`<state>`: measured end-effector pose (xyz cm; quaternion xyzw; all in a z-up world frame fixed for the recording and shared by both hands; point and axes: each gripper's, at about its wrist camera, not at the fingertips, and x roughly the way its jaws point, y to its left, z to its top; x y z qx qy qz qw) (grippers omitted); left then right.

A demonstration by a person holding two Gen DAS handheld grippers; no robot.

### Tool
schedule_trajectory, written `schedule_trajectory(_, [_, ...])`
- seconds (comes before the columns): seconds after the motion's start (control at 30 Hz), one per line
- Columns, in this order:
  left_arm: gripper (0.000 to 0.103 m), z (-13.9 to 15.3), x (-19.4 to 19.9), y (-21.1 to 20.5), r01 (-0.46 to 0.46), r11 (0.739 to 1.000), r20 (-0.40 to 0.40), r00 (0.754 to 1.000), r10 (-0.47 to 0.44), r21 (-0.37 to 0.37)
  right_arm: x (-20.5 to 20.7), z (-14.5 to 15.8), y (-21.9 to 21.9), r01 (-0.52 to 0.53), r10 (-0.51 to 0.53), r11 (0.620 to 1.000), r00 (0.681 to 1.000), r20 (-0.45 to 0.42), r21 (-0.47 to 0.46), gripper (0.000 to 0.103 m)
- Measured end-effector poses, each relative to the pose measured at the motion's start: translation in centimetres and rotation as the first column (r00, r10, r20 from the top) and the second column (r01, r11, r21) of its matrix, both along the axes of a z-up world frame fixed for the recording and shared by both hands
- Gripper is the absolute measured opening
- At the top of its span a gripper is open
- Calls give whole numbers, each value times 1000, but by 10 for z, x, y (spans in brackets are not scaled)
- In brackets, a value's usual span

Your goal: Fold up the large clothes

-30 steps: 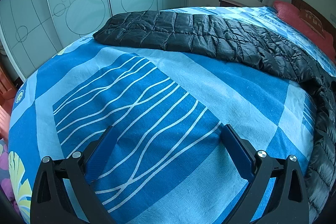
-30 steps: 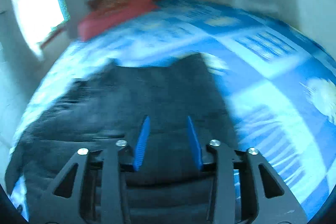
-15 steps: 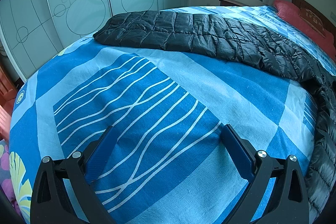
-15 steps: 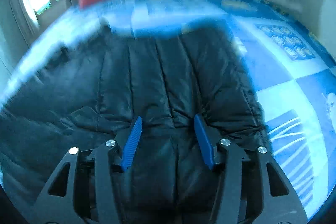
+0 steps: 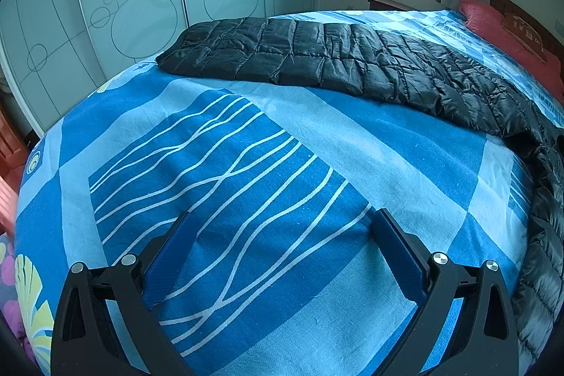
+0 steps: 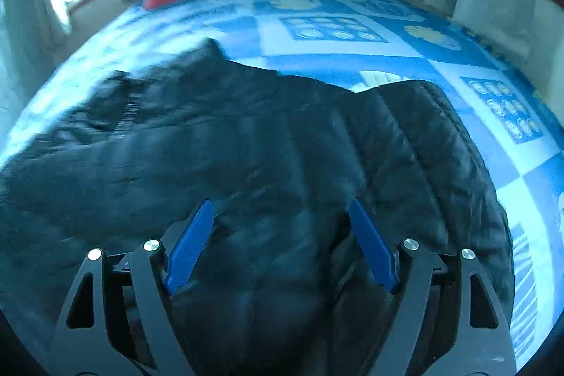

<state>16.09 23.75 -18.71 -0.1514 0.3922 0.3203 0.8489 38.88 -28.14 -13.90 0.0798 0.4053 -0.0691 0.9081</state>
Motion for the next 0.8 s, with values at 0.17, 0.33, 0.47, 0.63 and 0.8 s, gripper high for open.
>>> schedule_trajectory(0.17, [99, 0, 0, 0, 0, 1000, 1, 1000, 0, 0, -35, -8, 3, 9, -9, 1000, 1000, 1, -24, 80])
schedule_trajectory(0.33, [99, 0, 0, 1, 0, 1000, 1, 1000, 0, -5, -33, -24, 2, 22, -23, 1000, 1000, -19, -12, 83])
schedule_trajectory(0.47, [99, 1, -2, 5, 6, 999, 18, 1000, -6, -43, -39, -27, 2, 21, -22, 1000, 1000, -5, -10, 83])
schedule_trajectory(0.63, [99, 6, -2, 16, 17, 994, 26, 1000, -14, -112, -43, -27, 1, 18, -18, 1000, 1000, 10, 6, 84])
schedule_trajectory(0.8, [99, 10, 9, 46, 41, 986, 80, 996, -29, -163, -43, -27, 2, 18, -18, 1000, 1000, 13, 0, 84])
